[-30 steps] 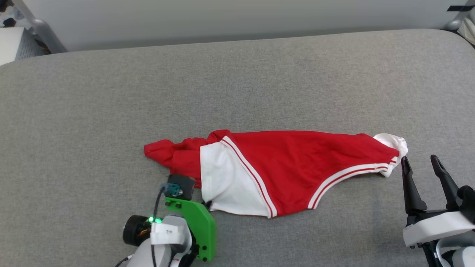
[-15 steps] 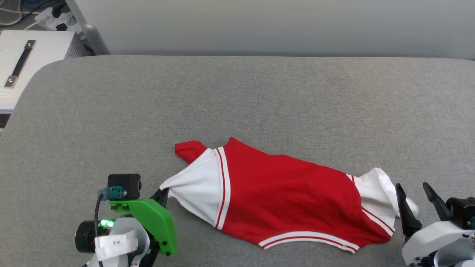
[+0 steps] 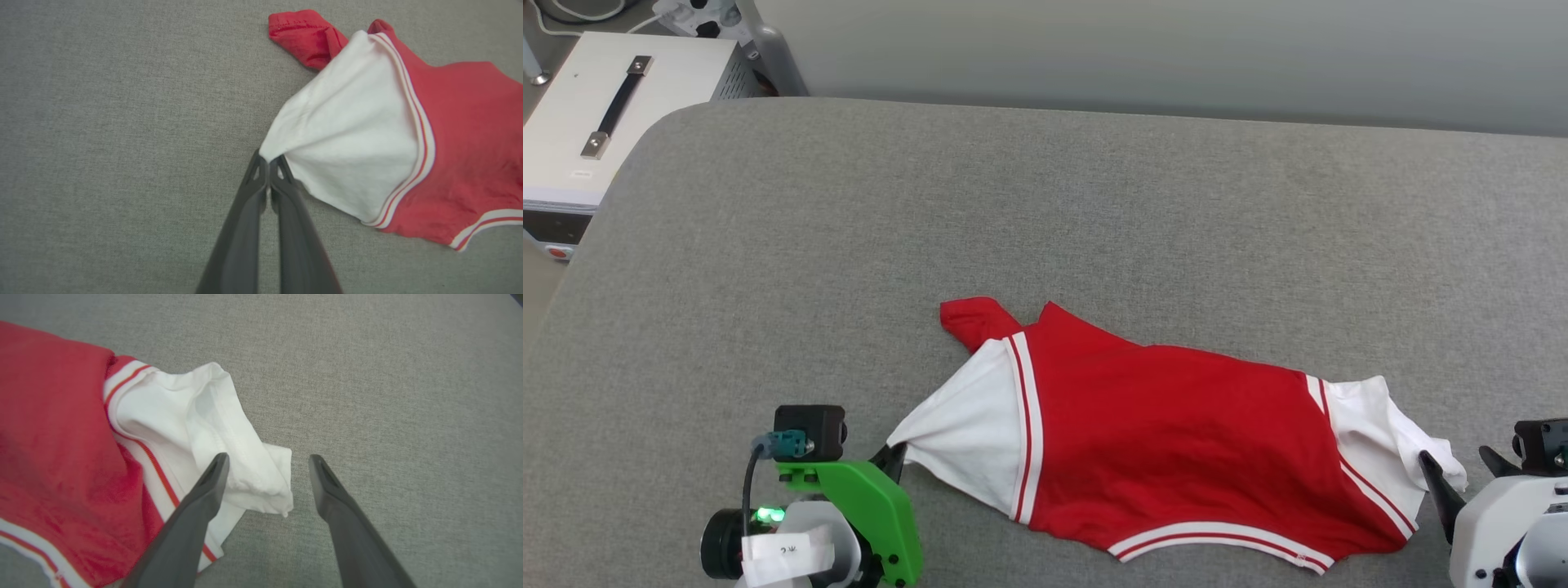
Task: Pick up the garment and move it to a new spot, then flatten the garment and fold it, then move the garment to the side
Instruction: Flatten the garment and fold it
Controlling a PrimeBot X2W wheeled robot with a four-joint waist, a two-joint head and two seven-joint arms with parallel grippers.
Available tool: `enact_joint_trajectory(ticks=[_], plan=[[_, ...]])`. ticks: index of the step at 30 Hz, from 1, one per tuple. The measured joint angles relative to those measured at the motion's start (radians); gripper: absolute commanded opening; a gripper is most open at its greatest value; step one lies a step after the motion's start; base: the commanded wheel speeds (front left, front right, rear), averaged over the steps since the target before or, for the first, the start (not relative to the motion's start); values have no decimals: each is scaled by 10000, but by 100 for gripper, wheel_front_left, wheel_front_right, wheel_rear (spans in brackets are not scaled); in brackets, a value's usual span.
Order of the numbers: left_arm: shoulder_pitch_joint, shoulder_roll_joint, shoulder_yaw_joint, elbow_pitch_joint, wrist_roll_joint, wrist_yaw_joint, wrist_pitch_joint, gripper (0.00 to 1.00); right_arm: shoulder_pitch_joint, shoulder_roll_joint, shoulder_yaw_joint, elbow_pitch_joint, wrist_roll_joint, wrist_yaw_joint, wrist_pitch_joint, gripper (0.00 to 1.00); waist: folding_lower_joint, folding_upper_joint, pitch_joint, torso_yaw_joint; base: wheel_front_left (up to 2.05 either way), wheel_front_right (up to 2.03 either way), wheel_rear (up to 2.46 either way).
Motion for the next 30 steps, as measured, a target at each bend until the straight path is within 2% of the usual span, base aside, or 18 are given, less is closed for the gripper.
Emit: enact_joint_trajectory(ticks=[6, 12, 18, 30], plan=[[-21, -2, -111, -10, -2, -38, -71, 0, 400, -681, 163, -1212, 418, 0, 2247, 100, 0, 0, 131, 49, 0, 0, 0], [-160, -52, -196, -8, -44, -56, -88, 0, 481, -1346, 504, -1860, 552, -2, 3346, 100, 0, 0, 345, 143, 0, 0, 0], [-203, -81, -242, 10, -56, -115, -163, 0, 311, -1670, 982, -1768, 619, 0, 3730, 100, 0, 0, 570, 258, 0, 0, 0], [-427, -105, -366, 42, -58, -125, -178, 0, -340, -2033, 1858, -972, 616, -2, 3381, 100, 0, 0, 890, 487, 0, 0, 0]])
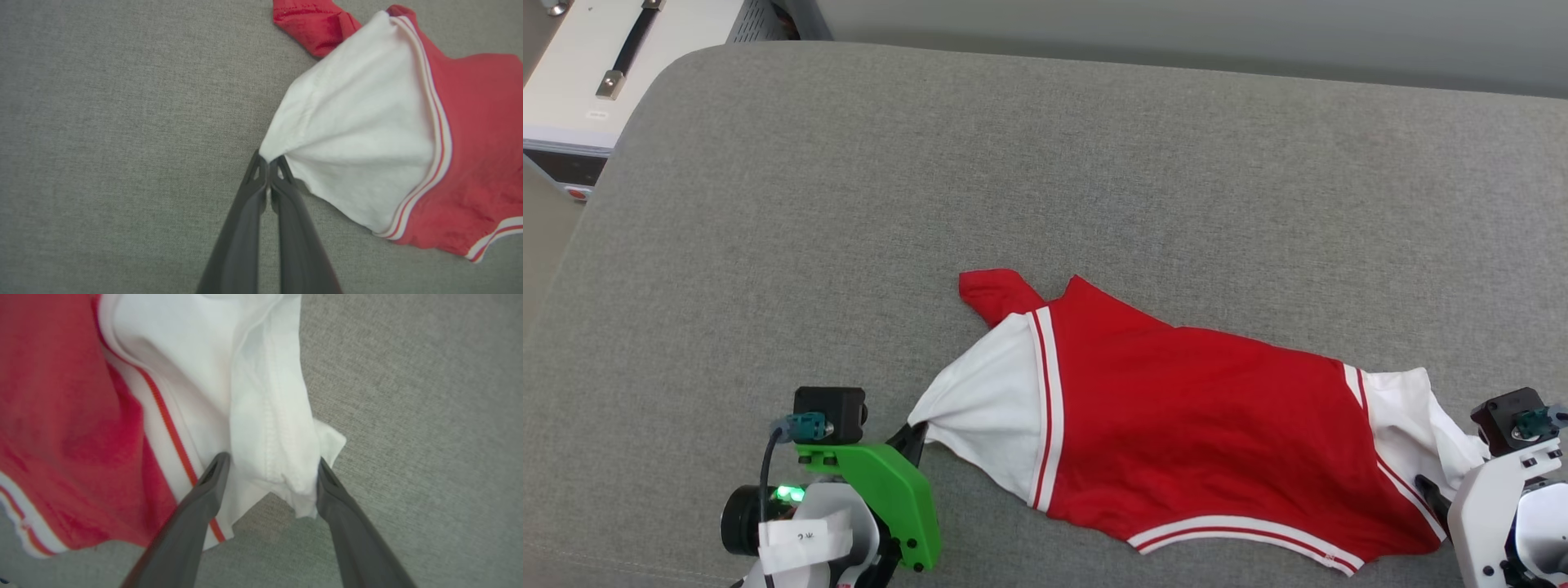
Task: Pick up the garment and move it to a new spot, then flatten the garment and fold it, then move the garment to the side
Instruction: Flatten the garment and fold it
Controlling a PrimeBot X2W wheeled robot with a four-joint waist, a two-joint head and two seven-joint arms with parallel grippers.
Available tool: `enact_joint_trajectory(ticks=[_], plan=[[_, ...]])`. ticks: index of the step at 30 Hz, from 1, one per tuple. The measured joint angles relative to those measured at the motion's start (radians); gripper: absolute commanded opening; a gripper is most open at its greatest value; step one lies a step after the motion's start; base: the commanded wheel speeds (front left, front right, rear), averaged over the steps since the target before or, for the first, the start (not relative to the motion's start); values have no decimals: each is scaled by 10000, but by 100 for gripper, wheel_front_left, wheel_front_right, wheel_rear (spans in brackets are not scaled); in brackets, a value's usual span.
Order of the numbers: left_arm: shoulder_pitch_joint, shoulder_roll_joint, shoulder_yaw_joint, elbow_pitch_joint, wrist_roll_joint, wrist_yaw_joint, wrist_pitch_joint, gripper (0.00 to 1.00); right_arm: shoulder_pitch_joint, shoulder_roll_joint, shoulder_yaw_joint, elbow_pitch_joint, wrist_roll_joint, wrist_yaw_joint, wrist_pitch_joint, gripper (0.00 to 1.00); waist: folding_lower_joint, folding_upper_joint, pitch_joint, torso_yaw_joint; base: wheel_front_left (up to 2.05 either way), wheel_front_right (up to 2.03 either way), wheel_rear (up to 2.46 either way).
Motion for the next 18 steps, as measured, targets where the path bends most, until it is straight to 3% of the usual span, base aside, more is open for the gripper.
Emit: enact_joint_trajectory(ticks=[1, 2, 3, 4, 12, 18], plan=[[-1, 0, -12, 8, 0, 0, 0, 0, -34, -15, 23, 79, 0, 2, -52, 100, 0, 0, 3, 10, 0, 0, 0], [-1, 0, -19, 12, 0, 0, 0, 0, -56, -17, 29, 128, 2, 2, -98, 78, 0, 0, -1, 14, 0, 0, 0], [-2, 2, -23, 15, 0, 2, 0, 0, -85, -12, 17, 190, 4, 2, -146, 47, 0, 0, -8, 14, 0, 0, 0], [-2, 4, -25, 23, 0, 2, 0, 0, -128, -6, 6, 245, 4, 4, -205, 2, 0, 0, -21, 12, 0, 0, 0], [8, 151, -10, 134, -2, 92, 0, 0, -145, -33, -339, 391, 366, 4, -453, 0, 0, 0, -412, -68, 0, 0, 0], [17, 247, 10, 73, -2, 98, -165, 0, -94, -207, -692, -182, 861, 4, -460, 0, 0, 0, -890, -189, 0, 0, 0]])
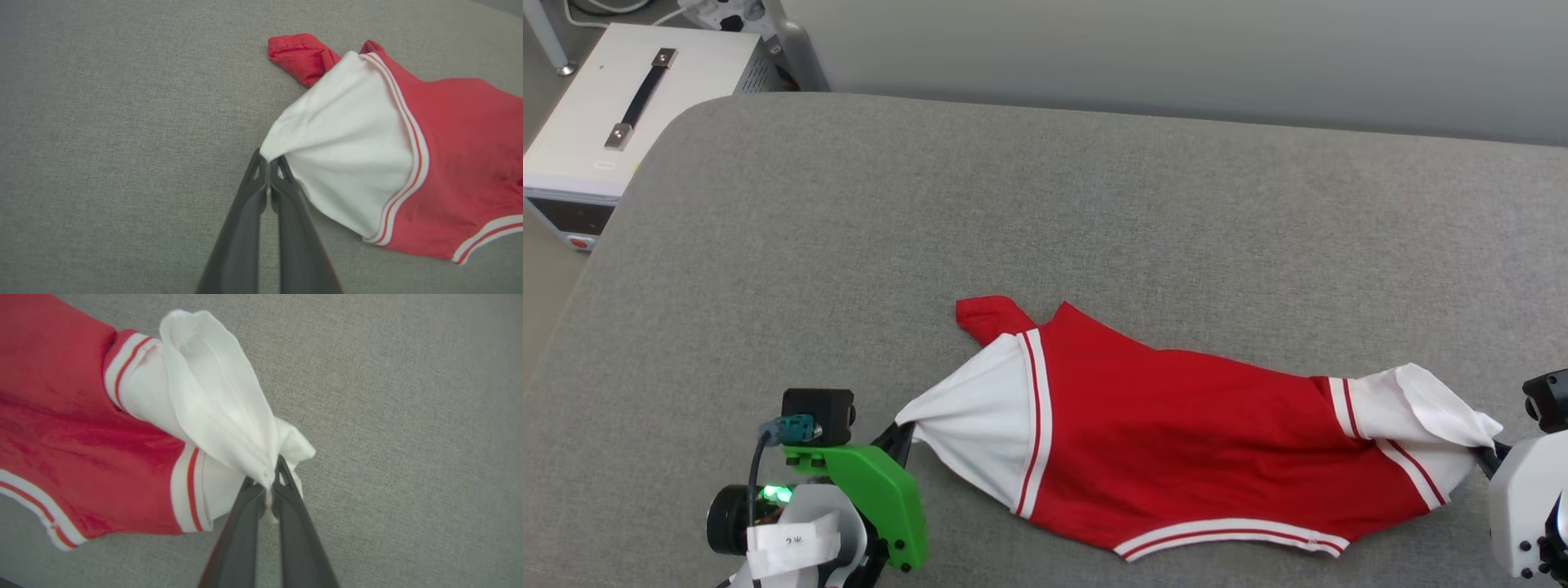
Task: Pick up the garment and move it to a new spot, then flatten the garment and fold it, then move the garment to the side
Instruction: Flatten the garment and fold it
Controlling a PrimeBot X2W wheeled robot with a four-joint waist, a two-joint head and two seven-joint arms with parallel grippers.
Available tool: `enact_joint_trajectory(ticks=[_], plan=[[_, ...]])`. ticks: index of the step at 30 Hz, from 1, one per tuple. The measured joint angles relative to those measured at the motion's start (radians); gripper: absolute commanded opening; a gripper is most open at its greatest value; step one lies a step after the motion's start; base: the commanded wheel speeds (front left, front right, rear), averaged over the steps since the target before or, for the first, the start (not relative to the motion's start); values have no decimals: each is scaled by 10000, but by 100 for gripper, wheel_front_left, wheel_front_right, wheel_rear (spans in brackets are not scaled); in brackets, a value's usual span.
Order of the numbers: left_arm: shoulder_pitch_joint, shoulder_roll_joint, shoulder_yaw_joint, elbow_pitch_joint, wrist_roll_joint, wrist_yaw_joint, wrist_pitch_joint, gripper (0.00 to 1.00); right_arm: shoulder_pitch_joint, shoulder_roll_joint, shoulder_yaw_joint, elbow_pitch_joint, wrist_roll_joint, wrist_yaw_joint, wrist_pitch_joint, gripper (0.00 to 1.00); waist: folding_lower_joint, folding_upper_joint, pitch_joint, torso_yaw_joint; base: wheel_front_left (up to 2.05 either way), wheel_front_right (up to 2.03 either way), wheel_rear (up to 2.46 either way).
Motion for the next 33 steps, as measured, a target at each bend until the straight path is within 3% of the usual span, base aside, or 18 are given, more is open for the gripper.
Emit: enact_joint_trajectory(ticks=[14, 23, 33], plan=[[-576, 807, 186, -1676, -119, -706, -125, 0, -117, -652, -1507, -1574, 1538, 0, -4, 0, 0, 0, -1173, -328, 0, 0, 0], [-1981, 1312, 688, -3003, -424, -976, 121, 0, -1346, -1116, -1908, -2038, 2021, 0, -192, 0, 0, 0, -1523, -643, 0, 0, 0], [-3748, 1904, 1521, -3674, -656, -988, 395, 0, -3428, -1442, -2006, -1825, 2021, 0, -918, 0, 0, 0, -1469, -961, 0, 0, 0]])
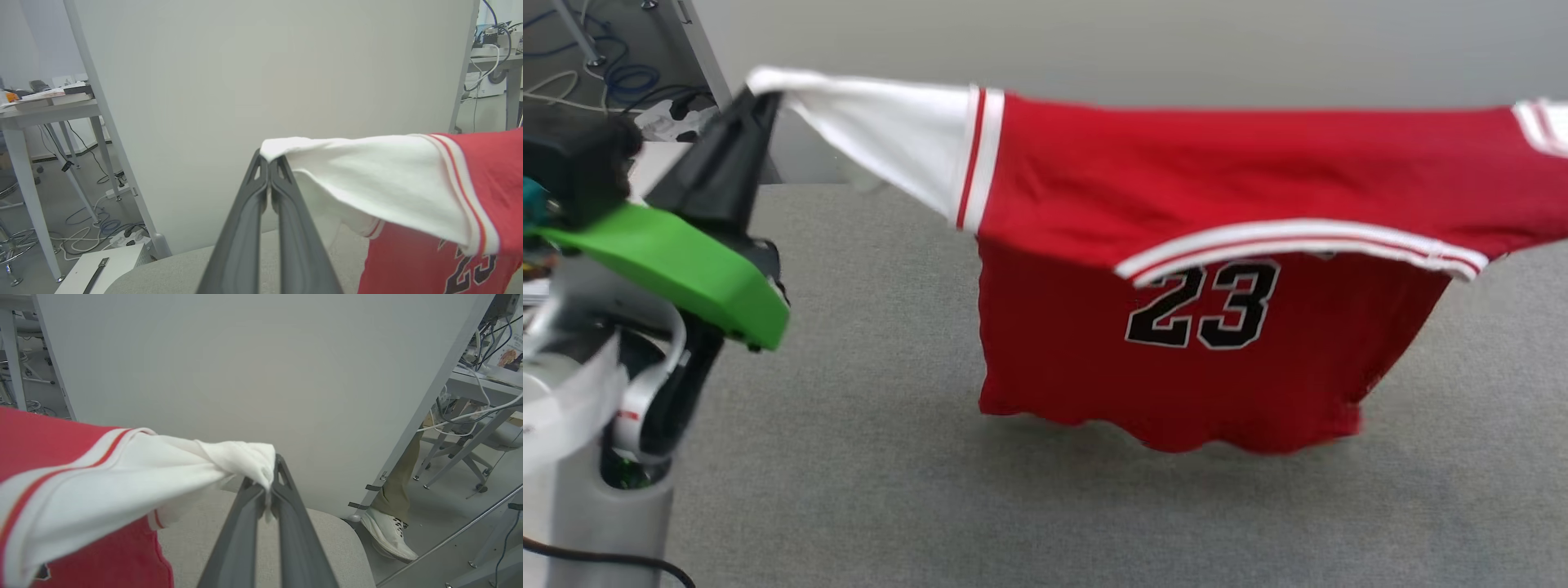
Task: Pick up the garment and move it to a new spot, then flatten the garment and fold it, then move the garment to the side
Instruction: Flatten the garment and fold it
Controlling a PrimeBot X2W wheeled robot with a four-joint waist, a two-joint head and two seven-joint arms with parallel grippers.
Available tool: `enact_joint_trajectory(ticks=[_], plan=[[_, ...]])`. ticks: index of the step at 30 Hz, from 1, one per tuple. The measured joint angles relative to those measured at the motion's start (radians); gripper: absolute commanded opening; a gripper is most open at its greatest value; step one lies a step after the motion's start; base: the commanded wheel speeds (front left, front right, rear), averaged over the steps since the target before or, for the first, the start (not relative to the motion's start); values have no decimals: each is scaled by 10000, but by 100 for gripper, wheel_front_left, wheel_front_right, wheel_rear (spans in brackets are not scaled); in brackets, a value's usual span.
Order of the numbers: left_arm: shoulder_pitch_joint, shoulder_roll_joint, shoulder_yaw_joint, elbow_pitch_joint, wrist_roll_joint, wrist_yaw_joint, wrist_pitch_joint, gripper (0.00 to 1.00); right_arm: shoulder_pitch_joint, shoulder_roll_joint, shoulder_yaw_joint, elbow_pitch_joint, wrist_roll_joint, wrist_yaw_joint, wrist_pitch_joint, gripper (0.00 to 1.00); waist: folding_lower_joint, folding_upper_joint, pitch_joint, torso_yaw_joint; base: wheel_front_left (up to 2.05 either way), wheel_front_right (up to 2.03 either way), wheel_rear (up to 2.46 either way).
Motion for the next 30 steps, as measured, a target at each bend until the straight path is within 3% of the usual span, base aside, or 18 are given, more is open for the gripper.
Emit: enact_joint_trajectory(ticks=[12, 22, 30], plan=[[-2482, 433, 625, 282, -368, -230, -136, 0, -2931, -291, 384, 961, -21, 2, -1097, 0, 0, 0, 778, -149, 0, 0, 0], [-5198, 947, 688, 1820, -426, -608, -466, 0, -6210, -322, 1187, 2466, -878, 4, -2084, 0, 0, 0, 2311, -214, 0, 0, 0], [-7976, 1264, 203, 3595, -272, -846, -1091, 0, -9163, 155, 2104, 4312, -1620, 4, -2949, 0, 1, 0, 3945, -285, 0, 0, 0]])
